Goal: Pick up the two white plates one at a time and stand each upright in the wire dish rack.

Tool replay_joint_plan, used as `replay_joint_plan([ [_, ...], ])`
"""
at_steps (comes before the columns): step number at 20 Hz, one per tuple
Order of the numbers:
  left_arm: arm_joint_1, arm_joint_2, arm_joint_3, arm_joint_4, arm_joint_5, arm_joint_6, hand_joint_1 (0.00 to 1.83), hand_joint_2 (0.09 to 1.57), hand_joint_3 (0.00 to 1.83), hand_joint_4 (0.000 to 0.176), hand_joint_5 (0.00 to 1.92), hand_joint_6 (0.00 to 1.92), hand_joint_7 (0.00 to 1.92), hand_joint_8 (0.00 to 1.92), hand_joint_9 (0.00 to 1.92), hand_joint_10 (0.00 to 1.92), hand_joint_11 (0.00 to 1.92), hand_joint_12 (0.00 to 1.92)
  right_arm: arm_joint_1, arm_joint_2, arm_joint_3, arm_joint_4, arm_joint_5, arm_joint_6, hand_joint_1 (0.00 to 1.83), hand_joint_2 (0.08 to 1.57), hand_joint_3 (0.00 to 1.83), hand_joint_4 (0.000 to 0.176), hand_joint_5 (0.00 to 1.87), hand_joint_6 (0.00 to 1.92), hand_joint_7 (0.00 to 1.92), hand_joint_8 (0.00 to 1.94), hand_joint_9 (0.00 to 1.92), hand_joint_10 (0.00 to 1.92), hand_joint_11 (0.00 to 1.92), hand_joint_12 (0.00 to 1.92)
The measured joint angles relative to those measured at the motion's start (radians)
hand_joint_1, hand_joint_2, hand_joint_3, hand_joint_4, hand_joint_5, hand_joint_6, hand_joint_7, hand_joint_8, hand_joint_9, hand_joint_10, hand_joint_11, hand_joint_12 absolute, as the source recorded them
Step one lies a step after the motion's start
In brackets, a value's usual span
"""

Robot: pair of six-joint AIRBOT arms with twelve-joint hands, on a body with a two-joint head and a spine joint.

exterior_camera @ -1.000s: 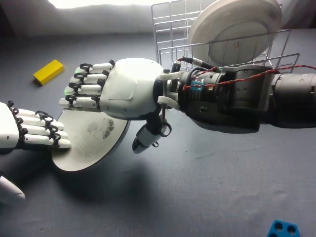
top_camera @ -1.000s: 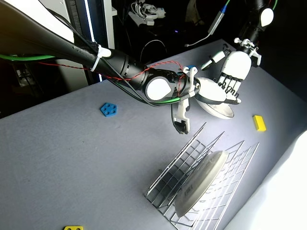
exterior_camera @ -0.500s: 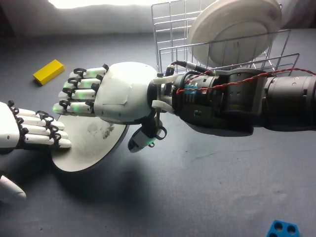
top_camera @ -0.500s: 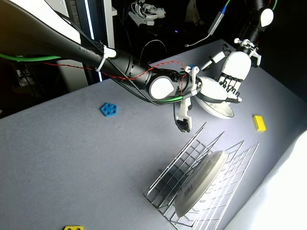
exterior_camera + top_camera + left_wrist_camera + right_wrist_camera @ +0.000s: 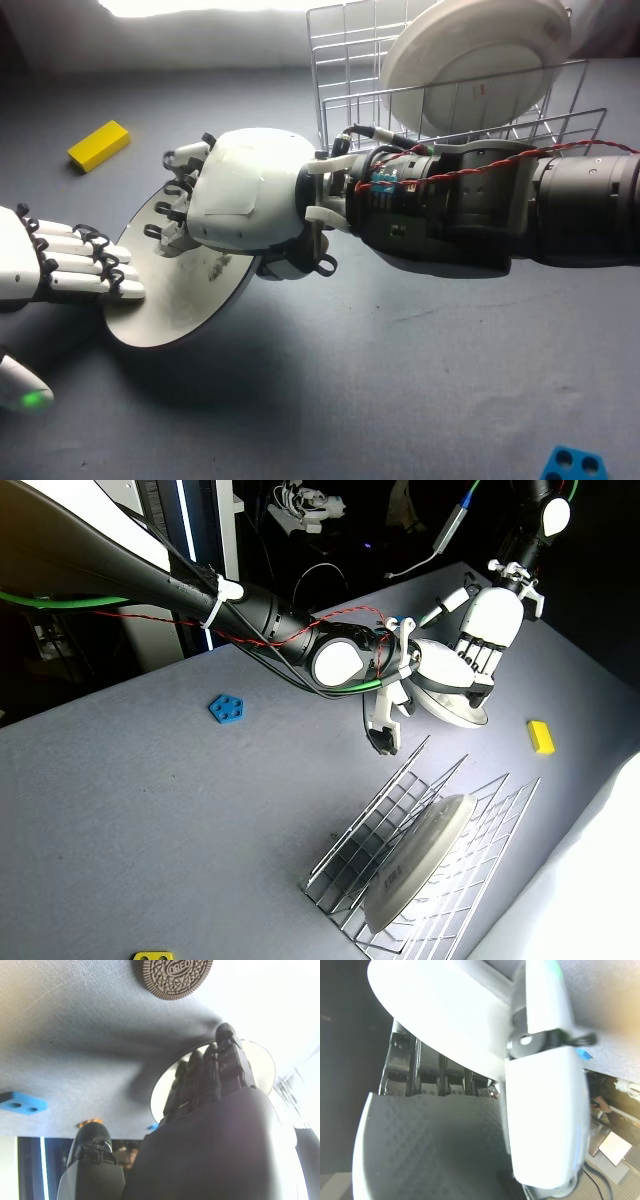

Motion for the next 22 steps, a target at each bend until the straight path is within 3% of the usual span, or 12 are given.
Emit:
replay_joint_plan([
  [2,0.000,0.000,0.000,0.000,0.000,0.000,0.00,1.09,0.00,0.000,0.01,0.00,0.02,0.00,0.01,0.00,0.00,0.00,0.000,0.001,0.000,0.000,0.000,0.000,1.26,1.08,0.00,0.000,0.83,0.03,0.89,0.01,0.90,0.04,0.58,1.04],
  [3,0.000,0.000,0.000,0.000,0.000,0.000,0.00,1.08,0.00,0.000,0.02,0.01,0.03,0.01,0.02,0.01,0.00,0.00,0.000,0.001,0.000,0.000,0.000,0.000,1.17,1.15,0.00,0.000,0.88,0.88,0.95,0.01,0.96,0.04,0.66,1.04],
  [4,0.000,0.000,0.000,0.000,0.000,0.000,0.00,1.08,0.00,0.000,0.01,0.00,0.02,0.00,0.01,0.00,0.00,0.00,0.001,0.006,-0.001,0.000,0.002,0.000,1.33,1.12,0.00,0.000,0.91,1.03,0.95,0.76,0.93,0.91,0.75,1.05],
  [5,0.000,0.000,0.000,0.000,0.001,0.000,0.00,1.07,0.00,0.000,0.00,0.00,0.00,0.00,0.00,0.00,0.00,0.00,0.001,0.011,-0.004,0.002,0.014,0.000,1.36,1.13,0.00,0.000,0.88,1.13,0.93,0.99,0.89,1.14,0.77,1.07],
  [6,0.000,0.000,0.000,0.000,0.000,0.000,0.00,1.08,0.00,0.000,0.02,0.01,0.02,0.01,0.01,0.01,0.00,0.00,0.006,0.018,-0.009,-0.001,0.019,0.000,1.37,1.13,0.00,0.000,0.88,1.12,0.93,1.02,0.90,1.16,0.79,1.07],
  [9,0.000,-0.001,0.000,-0.003,0.000,-0.003,0.00,1.08,0.00,0.000,0.02,0.01,0.03,0.01,0.02,0.01,0.00,0.00,0.016,0.041,-0.039,-0.003,0.033,0.006,1.39,1.08,0.00,0.000,0.97,0.89,1.03,0.87,1.06,1.02,0.93,0.96],
  [10,-0.008,-0.002,0.000,0.001,-0.001,-0.003,0.00,1.08,0.00,0.000,0.01,0.00,0.03,0.01,0.02,0.01,0.00,0.00,0.016,0.049,-0.051,-0.006,0.030,0.008,1.47,1.07,0.00,0.000,0.97,0.90,1.04,0.82,1.05,0.88,0.89,1.34],
  [11,-0.021,-0.004,0.000,0.008,-0.002,-0.005,0.00,1.08,0.00,0.000,0.01,0.00,0.03,0.01,0.02,0.01,0.00,0.00,0.016,0.059,-0.067,-0.006,0.023,0.011,1.49,1.07,0.00,0.000,0.96,0.95,1.04,0.79,1.04,0.84,0.90,1.39],
  [22,-0.259,0.036,-0.013,0.051,-0.003,-0.035,0.00,1.09,0.00,0.000,0.04,0.01,0.04,0.01,0.03,0.01,0.01,0.00,0.078,0.209,-0.241,-0.002,-0.045,0.105,1.50,1.07,0.00,0.000,0.97,0.92,1.06,0.79,1.04,0.82,0.87,1.44],
])
